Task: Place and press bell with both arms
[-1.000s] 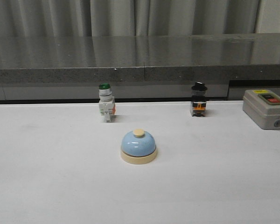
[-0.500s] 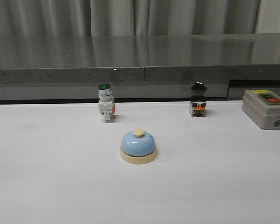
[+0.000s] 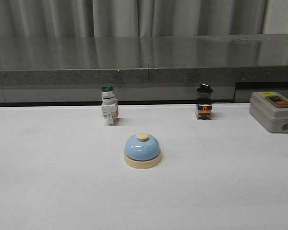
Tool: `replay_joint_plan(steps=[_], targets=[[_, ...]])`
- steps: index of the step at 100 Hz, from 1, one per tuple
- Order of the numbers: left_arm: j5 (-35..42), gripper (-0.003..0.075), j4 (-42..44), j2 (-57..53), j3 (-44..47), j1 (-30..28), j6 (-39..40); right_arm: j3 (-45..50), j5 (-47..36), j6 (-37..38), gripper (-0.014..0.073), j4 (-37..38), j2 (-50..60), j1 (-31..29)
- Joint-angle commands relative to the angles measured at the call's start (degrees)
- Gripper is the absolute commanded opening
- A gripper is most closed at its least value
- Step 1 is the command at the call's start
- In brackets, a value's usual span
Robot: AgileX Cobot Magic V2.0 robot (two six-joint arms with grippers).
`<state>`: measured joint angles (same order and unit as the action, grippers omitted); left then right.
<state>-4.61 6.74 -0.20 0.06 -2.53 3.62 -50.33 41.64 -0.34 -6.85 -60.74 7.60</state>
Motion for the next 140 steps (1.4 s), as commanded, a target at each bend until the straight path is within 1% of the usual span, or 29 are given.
replay_joint_plan(steps=[1,15,34,62,75,94,118,140], targets=[[5.0,-0.002,-0.12,-1.72,2.37,-0.15,0.46,-2.16,-5.54,-2.01,-0.0059,-2.03,-2.55,2.96],[5.0,-0.0019,-0.12,-1.72,2.37,-0.15,0.46,-3.43,-8.56,-2.01,-0.0059,-2.03,-9.11,8.52],[5.0,-0.0019,-0.12,-1.72,2.37,-0.15,0.46,-9.36,-8.92,-2.01,-0.0059,-2.07,-20.28,15.47],[5.0,-0.0019,-0.12,-1.72,2.37,-0.15,0.46,-20.27,-8.67,-2.01,-0.0059,-2.07,-35.37,22.12],[5.0,-0.002,-0.12,-1.72,2.37,-0.15,0.46,-24.08,-7.79,-2.01,-0.0059,-2.07,-40.08,23.84],[5.0,-0.0019,-0.12,-1.72,2.37,-0.15,0.46,-28.76,-6.44,-2.01,-0.0059,-2.07,-44.21,25.48],[5.0,-0.0019,-0.12,-1.72,2.37,-0.15,0.46,-30.81,-5.82,-2.01,-0.0059,-2.07,-46.67,26.49],[5.0,-0.002,-0.12,-1.72,2.37,-0.15,0.46,-30.75,-4.69,-2.01,-0.0059,-2.07,-49.49,26.85]])
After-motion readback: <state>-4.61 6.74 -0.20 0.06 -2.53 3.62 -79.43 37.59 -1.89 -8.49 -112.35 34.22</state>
